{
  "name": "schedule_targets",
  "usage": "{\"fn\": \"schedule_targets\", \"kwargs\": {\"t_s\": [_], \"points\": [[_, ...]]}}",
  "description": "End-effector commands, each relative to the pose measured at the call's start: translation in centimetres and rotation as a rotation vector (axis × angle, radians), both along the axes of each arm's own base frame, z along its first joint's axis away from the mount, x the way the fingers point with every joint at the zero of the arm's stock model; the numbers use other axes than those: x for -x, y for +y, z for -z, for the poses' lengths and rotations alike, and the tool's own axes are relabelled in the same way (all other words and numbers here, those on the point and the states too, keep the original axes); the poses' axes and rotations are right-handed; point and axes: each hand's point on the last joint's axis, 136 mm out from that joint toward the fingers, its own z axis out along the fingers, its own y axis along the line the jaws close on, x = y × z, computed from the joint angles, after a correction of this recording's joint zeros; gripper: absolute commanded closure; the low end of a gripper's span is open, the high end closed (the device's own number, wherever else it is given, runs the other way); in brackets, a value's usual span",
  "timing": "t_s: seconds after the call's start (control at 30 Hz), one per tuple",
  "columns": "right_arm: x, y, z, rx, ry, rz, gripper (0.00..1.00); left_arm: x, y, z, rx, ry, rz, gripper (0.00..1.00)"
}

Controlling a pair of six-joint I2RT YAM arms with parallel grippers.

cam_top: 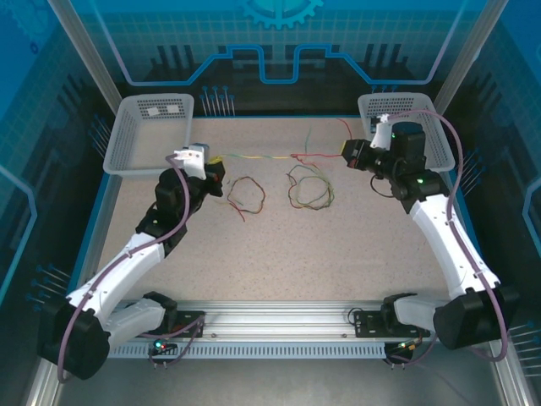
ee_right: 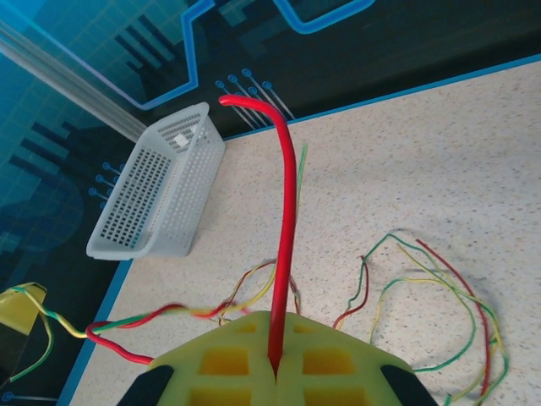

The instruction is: Untangle the cables

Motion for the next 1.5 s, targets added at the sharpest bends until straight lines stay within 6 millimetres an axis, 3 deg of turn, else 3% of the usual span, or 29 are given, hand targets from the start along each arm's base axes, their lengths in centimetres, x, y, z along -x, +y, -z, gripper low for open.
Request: {"fn": "schedule_targets", "kwargs": {"t_s": [0.0,0.2,0.5,0.6,0.77,1.07,1.3,1.47], "points": [[-0.3,-5.4,-0.6,0.042,-0.026,0.192,1.00,-0.6,7.0,0.6,0.032,0.012,-0.296,1.00],[0.5,-8.0,-1.2,0.029,-0.027,0.260,1.00,-0.5,9.5,1.5,0.061,0.041,-0.385,1.00],[2.0,-12.6,-2.3,0.018,-0.031,0.390,1.00,0.2,13.4,1.0,0.111,0.056,-0.520,1.00],[2.5,-14.2,-2.8,-0.019,-0.041,0.437,1.00,0.2,13.8,1.1,0.140,0.060,-0.523,1.00],[2.4,-13.8,-3.0,-0.070,-0.054,0.400,1.00,0.1,12.6,-0.1,0.139,0.038,-0.447,1.00],[2.7,-13.2,-2.6,-0.076,-0.056,0.377,1.00,0.1,13.0,-5.8,0.125,-0.064,-0.451,1.00],[3.0,-12.8,-2.4,-0.068,-0.057,0.370,1.00,-2.5,13.0,-9.3,0.094,-0.102,-0.421,1.00],[3.0,-12.1,-2.9,-0.058,-0.080,0.339,1.00,-4.6,15.6,-10.0,0.058,-0.121,-0.484,1.00]]}}
